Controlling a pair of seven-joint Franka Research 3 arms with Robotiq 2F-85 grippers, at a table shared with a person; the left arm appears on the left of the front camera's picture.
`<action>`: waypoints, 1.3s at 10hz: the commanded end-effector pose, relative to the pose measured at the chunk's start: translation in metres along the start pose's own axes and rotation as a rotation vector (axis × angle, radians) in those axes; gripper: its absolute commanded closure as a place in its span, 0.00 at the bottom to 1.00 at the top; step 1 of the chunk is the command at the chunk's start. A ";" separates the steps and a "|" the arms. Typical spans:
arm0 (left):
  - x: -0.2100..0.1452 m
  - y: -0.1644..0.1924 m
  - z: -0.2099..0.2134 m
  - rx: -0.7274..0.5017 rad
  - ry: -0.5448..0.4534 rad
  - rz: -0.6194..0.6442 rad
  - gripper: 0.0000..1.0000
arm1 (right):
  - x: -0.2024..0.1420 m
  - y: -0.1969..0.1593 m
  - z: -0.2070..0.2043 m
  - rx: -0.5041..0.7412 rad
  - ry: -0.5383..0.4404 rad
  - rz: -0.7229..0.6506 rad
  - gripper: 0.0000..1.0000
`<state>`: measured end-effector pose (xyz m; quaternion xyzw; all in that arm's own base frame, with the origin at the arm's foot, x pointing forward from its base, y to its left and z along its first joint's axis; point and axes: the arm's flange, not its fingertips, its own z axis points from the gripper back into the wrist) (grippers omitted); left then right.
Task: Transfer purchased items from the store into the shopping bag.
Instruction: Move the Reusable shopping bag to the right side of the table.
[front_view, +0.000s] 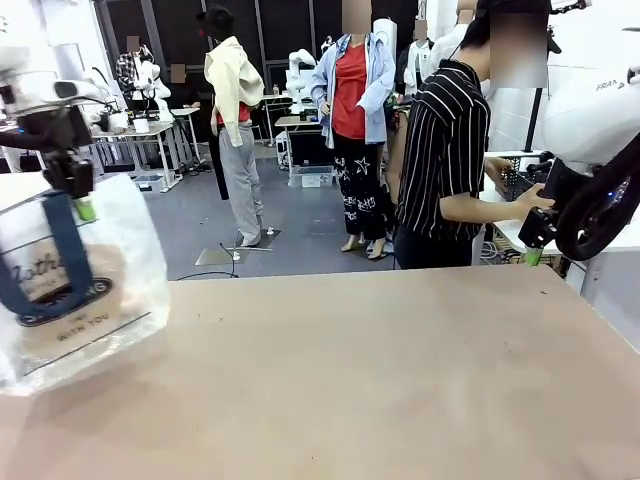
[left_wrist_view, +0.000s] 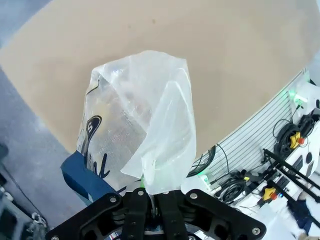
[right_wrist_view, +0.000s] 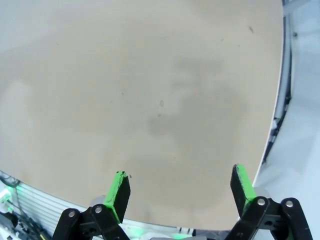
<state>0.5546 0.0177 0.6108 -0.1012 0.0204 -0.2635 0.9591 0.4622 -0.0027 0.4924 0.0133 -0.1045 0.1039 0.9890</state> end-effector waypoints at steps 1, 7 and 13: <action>-0.009 0.018 0.004 -0.016 -0.051 0.014 1.00 | 0.002 -0.002 0.001 -0.015 0.015 0.014 0.00; -0.004 0.041 -0.005 0.041 -0.066 0.115 0.37 | 0.002 -0.002 0.001 -0.015 0.015 0.014 0.00; 0.017 -0.101 0.035 0.230 -0.290 0.050 0.00 | 0.002 -0.002 0.001 -0.015 0.015 0.014 0.00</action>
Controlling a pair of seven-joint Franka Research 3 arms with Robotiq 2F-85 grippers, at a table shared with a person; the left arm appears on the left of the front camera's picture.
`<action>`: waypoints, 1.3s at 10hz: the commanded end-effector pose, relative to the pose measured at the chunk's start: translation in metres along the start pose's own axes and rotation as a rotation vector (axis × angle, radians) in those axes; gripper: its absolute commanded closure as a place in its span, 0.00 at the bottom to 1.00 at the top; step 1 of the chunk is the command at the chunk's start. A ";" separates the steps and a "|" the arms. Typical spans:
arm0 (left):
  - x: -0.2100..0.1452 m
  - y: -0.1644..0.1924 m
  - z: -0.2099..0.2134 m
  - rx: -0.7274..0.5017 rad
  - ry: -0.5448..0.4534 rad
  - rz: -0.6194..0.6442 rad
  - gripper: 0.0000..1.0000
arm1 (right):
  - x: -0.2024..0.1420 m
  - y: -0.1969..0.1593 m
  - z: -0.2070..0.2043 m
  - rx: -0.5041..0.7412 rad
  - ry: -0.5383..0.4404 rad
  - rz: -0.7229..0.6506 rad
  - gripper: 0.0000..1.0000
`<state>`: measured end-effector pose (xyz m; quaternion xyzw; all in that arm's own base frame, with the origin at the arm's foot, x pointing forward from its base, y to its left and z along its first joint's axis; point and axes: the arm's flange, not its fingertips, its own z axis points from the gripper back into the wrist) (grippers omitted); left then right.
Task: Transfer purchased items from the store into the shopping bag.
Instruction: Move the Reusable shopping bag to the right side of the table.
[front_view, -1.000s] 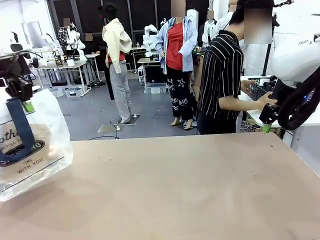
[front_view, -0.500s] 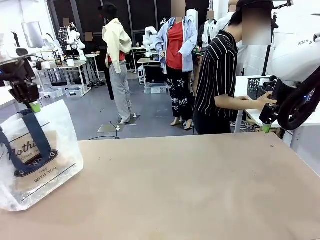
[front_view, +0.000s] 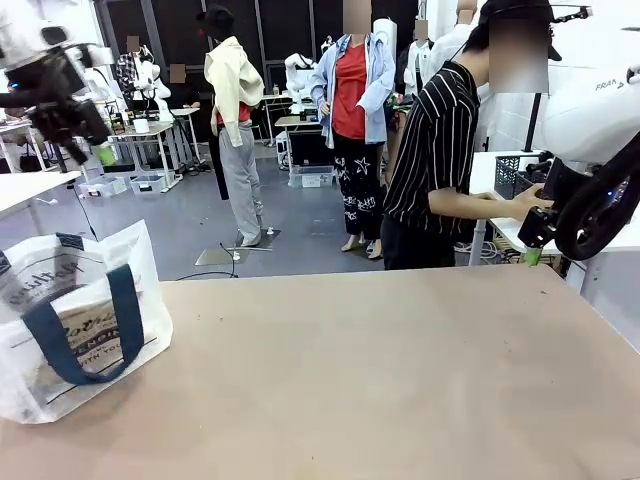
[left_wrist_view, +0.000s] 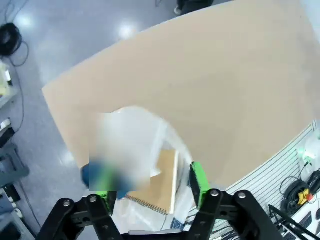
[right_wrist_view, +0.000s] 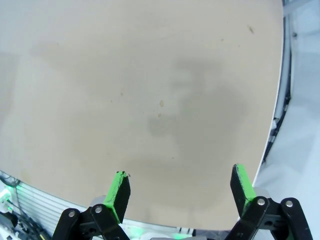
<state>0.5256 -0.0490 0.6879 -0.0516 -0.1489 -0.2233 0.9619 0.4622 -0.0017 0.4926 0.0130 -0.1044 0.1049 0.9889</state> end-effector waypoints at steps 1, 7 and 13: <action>0.013 -0.045 -0.031 0.037 0.012 -0.072 0.00 | 0.001 -0.003 0.001 -0.014 0.015 0.012 0.00; 0.085 -0.098 -0.159 -0.221 0.097 -0.136 0.00 | 0.001 -0.003 0.001 -0.014 0.015 0.012 0.00; 0.099 -0.096 -0.221 -0.343 0.123 -0.089 0.00 | 0.001 -0.003 0.001 -0.014 0.015 0.012 0.00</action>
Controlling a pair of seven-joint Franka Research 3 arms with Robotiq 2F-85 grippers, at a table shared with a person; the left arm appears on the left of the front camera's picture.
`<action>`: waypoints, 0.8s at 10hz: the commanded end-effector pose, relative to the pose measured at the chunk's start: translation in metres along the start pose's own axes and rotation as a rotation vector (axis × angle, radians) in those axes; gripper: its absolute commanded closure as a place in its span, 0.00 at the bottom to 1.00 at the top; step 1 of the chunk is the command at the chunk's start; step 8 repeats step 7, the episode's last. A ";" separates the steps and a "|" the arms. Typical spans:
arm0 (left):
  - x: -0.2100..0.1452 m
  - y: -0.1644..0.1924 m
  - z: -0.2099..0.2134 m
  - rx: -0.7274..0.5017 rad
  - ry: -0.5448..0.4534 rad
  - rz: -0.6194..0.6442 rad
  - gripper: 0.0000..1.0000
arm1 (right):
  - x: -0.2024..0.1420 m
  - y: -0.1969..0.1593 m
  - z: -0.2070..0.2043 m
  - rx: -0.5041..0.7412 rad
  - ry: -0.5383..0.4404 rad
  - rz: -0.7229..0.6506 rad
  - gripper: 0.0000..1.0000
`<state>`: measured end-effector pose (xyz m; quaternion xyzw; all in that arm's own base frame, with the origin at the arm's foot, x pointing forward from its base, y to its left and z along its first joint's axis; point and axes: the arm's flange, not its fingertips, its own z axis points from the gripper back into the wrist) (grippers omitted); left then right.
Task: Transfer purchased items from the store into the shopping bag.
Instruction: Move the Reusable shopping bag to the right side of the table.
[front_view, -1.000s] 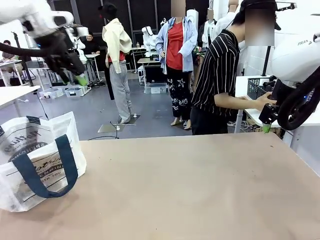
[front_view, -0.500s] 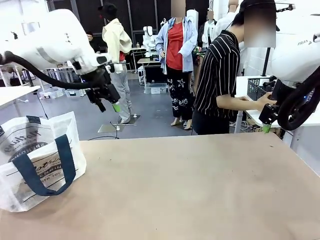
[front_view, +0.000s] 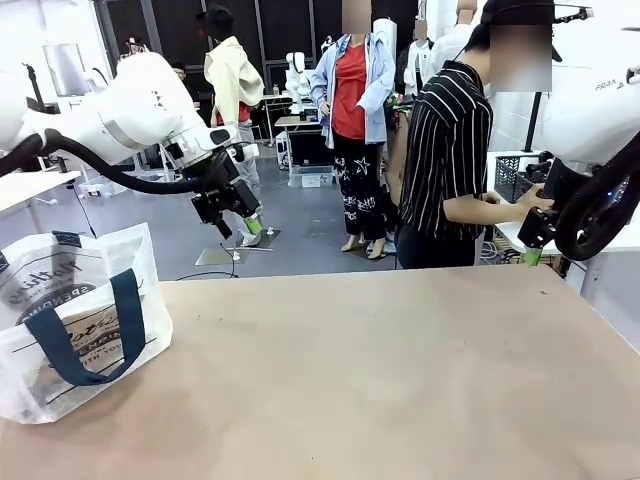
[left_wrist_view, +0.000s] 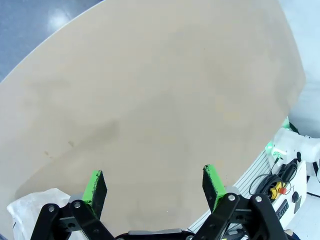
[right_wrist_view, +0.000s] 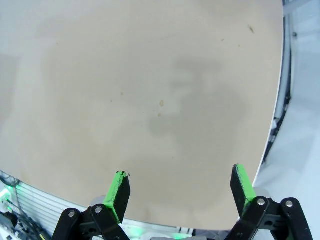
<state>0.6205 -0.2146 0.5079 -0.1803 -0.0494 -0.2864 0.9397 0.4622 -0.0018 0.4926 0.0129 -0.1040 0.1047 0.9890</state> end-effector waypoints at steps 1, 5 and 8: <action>0.005 0.006 0.005 -0.016 -0.031 -0.003 0.00 | 0.001 -0.003 0.001 -0.014 0.014 0.012 0.00; 0.000 0.000 0.000 0.000 0.000 0.000 0.00 | 0.001 -0.003 0.001 -0.014 0.014 0.012 0.00; 0.000 0.000 0.000 0.000 0.000 0.000 0.00 | 0.001 -0.003 0.001 -0.014 0.014 0.012 0.00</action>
